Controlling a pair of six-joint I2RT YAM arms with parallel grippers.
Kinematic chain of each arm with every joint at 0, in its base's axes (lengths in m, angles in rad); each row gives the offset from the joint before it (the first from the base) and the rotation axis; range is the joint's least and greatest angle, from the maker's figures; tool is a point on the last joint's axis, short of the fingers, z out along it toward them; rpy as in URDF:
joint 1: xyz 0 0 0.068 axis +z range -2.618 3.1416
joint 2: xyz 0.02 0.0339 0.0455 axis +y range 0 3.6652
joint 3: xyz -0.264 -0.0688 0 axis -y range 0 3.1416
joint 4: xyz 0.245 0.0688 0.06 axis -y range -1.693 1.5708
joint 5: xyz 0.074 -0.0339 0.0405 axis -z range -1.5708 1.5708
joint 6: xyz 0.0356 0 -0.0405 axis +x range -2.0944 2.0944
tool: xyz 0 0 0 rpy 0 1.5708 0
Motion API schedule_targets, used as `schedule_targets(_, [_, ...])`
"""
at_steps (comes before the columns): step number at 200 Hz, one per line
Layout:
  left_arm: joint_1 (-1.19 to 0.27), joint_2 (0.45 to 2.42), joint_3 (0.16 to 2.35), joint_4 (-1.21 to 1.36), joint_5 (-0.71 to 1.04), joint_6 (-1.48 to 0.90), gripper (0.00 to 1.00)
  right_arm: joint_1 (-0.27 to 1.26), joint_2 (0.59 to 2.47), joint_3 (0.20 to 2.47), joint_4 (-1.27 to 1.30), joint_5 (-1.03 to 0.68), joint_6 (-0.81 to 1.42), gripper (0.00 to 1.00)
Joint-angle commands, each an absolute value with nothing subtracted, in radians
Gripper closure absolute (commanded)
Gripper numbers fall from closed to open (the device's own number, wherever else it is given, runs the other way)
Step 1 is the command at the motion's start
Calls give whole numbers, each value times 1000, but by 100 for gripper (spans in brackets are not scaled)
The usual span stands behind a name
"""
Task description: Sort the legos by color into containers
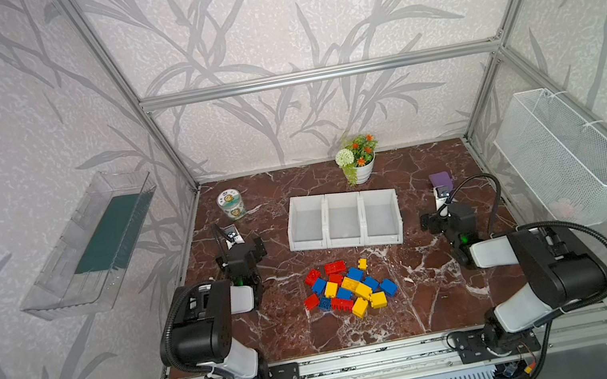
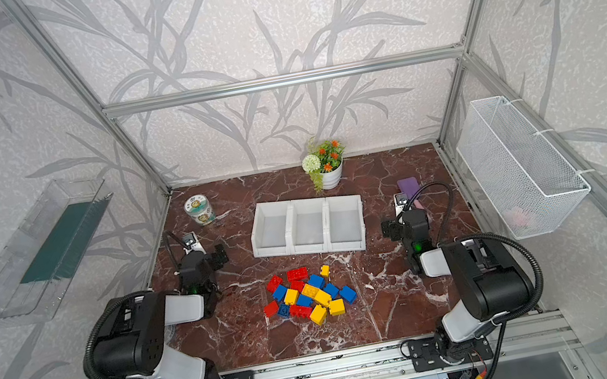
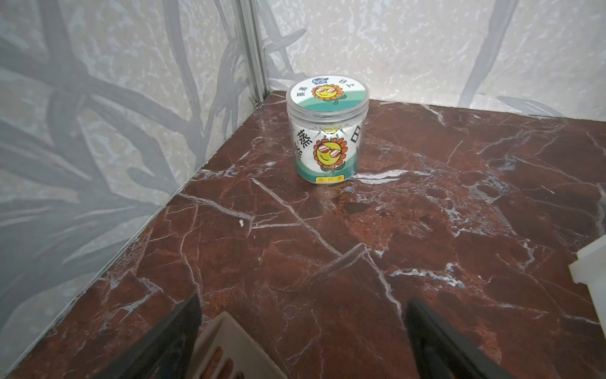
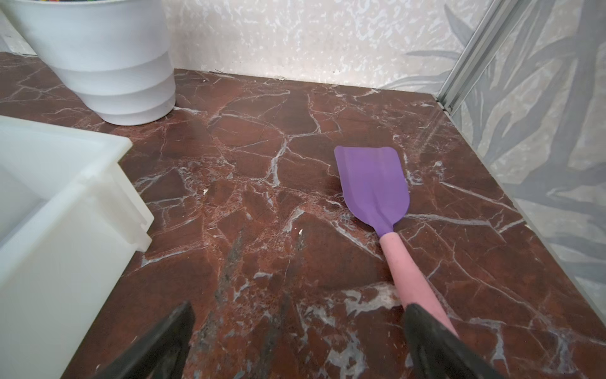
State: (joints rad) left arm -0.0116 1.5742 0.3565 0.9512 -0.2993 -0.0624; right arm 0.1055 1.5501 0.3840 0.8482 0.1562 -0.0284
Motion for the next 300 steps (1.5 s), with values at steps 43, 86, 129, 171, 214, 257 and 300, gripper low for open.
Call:
schedule_targets(43, [-9, 1576, 371, 969, -281, -49, 1, 107, 1539, 385, 879, 161, -34, 1])
schedule_targets(86, [-8, 1575, 371, 968, -281, -49, 1, 107, 1540, 385, 878, 161, -34, 1])
schedule_targets(129, [-14, 1576, 373, 966, -287, -46, 1, 107, 1540, 385, 879, 161, -34, 1])
schedule_targets(171, [-13, 1575, 373, 964, -287, -47, 1, 108, 1540, 385, 879, 161, -34, 1])
schedule_targets(214, [-12, 1572, 374, 955, -285, -49, 1, 107, 1540, 385, 879, 161, -34, 1])
schedule_targets(257, [-4, 1569, 377, 945, -269, -54, 1, 107, 1540, 385, 879, 163, -33, 1])
schedule_targets(300, [-9, 1444, 491, 624, -225, -34, 1, 109, 1399, 397, 770, 172, -52, 1])
